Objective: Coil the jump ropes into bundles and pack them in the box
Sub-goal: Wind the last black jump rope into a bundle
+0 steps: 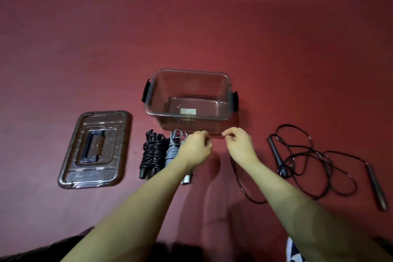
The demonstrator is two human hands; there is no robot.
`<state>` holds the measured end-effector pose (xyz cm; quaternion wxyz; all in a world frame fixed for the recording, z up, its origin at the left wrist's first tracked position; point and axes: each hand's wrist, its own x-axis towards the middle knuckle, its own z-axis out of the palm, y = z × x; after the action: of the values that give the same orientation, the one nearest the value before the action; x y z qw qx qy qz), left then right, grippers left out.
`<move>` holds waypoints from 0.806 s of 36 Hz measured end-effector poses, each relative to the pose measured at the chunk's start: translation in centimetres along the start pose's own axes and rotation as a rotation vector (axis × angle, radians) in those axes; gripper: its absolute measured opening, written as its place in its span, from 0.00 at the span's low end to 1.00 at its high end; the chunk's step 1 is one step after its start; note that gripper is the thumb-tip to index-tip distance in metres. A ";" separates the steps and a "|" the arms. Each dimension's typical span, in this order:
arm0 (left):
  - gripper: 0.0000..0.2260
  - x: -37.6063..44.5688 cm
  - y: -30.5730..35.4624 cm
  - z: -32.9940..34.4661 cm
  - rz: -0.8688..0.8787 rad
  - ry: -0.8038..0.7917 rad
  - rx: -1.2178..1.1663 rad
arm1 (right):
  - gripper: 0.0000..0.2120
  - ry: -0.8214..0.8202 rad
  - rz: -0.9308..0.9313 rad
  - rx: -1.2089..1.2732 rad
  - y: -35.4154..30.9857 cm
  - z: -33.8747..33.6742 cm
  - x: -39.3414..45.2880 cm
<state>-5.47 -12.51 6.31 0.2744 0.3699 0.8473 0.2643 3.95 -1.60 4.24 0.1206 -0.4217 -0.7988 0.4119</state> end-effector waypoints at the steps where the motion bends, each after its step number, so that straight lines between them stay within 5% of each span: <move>1: 0.08 0.2 0.8 0.5 0.018 -0.012 0.001 | 0.12 0.019 0.012 -0.005 0.7 -0.8 0.1; 8: 0.08 2.5 5.6 6.0 0.090 -0.126 0.036 | 0.14 0.029 0.087 -0.189 7.9 -6.2 0.1; 14: 0.07 4.4 7.4 11.2 0.130 -0.222 0.083 | 0.21 -0.117 0.057 -0.535 12.7 -9.3 -0.1; 18: 0.09 4.8 8.4 14.6 0.134 -0.287 0.092 | 0.16 -0.139 0.034 -0.636 15.9 -10.5 -0.6; 24: 0.16 5.1 9.0 18.0 0.133 -0.354 0.140 | 0.09 -0.120 0.000 -0.538 17.6 -10.6 0.2; 29: 0.09 5.2 9.7 18.5 0.107 -0.311 0.124 | 0.05 -0.043 -0.016 -0.361 17.2 -10.7 0.5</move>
<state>8.45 1.73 -1.88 0.3642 0.4672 0.7885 0.1652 19.30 10.05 -2.16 0.0293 -0.4210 -0.8655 0.2698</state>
